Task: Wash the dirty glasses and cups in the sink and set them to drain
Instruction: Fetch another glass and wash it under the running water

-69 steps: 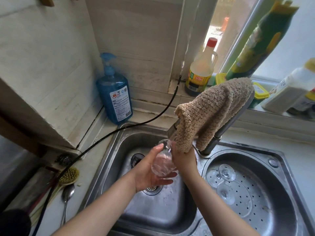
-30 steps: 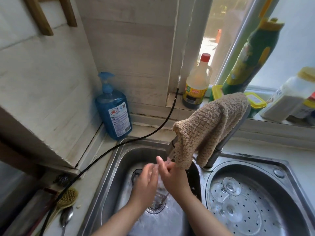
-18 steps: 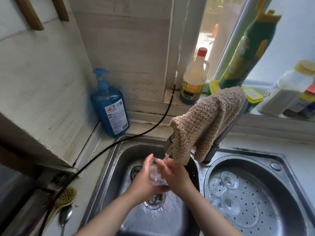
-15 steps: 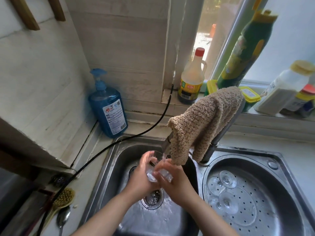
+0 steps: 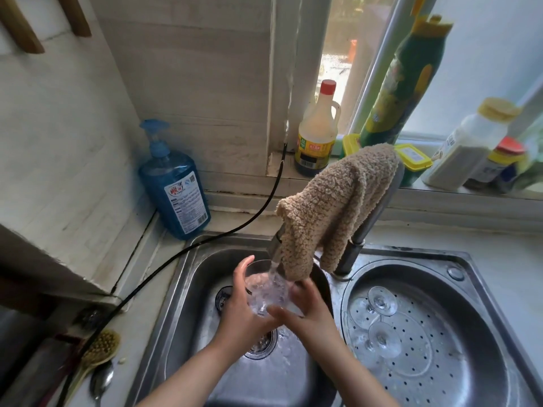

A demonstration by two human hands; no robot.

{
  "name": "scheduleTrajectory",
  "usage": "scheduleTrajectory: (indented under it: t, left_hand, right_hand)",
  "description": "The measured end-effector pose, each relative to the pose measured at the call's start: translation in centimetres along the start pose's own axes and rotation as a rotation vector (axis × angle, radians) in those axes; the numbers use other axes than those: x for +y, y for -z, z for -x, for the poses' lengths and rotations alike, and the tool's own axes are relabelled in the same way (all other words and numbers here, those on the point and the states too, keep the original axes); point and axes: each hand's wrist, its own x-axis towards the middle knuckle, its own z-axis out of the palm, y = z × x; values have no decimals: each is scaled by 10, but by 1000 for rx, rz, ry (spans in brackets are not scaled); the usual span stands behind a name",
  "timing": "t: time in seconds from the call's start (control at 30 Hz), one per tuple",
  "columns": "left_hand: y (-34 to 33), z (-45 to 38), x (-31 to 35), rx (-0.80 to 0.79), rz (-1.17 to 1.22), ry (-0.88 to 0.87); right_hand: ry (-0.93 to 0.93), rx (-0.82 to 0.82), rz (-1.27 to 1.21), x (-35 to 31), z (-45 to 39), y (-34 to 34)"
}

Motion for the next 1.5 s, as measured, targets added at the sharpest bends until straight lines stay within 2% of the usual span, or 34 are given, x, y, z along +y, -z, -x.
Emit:
scheduleTrajectory:
  t: [0.1, 0.2, 0.3, 0.37, 0.43, 0.5, 0.6, 0.67, 0.73, 0.8, 0.87, 0.97, 1.07, 1.2, 1.4, 1.5]
  left_hand:
    - [-3, 5, -5, -26, 73, 109]
    - [8, 8, -7, -89, 201, 299]
    - [29, 10, -3, -193, 404, 451]
    - [39, 13, -4, -236, 641, 547]
    - [42, 15, -1, -192, 939, 649]
    - [40, 12, 0, -138, 1117, 711]
    - [31, 3, 4, -67, 1187, 769]
    - [27, -4, 4, -14, 1175, 780]
    - [26, -9, 4, -10, 1140, 749]
    - [24, -11, 5, -41, 1026, 663]
    - [21, -13, 6, -122, 781, 518]
    - [18, -16, 12, -203, 398, 354]
    - [15, -17, 17, -224, 178, 254]
    - [16, -21, 17, -317, 53, 206]
    - [38, -30, 19, -513, -195, 156]
    - [38, -23, 22, -461, -334, 14]
  right_hand:
    - [-85, -66, 5, -7, -4, -8]
    - [-95, -5, 108, -6, -16, -10]
    - [-3, -87, 317, -7, -28, -9]
    - [60, -132, 472, -11, -35, -12]
    - [129, -133, 736, -14, -44, -15]
    - [159, -187, 927, -15, -52, -18]
    - [220, -287, 1114, -17, -59, -22]
    - [288, -301, 1069, -14, -59, -23]
    - [276, -279, 965, -9, -55, -21]
    - [208, -237, 759, -5, -49, -16]
    - [103, -179, 450, -6, -39, -10]
    - [-157, -179, -8, -4, -26, 3]
    - [-281, -242, -243, -1, -16, 13]
    - [-283, -198, -263, 14, -15, 20]
    - [-122, -89, 57, 14, -12, 24]
    - [-51, -98, 238, 13, -10, 25]
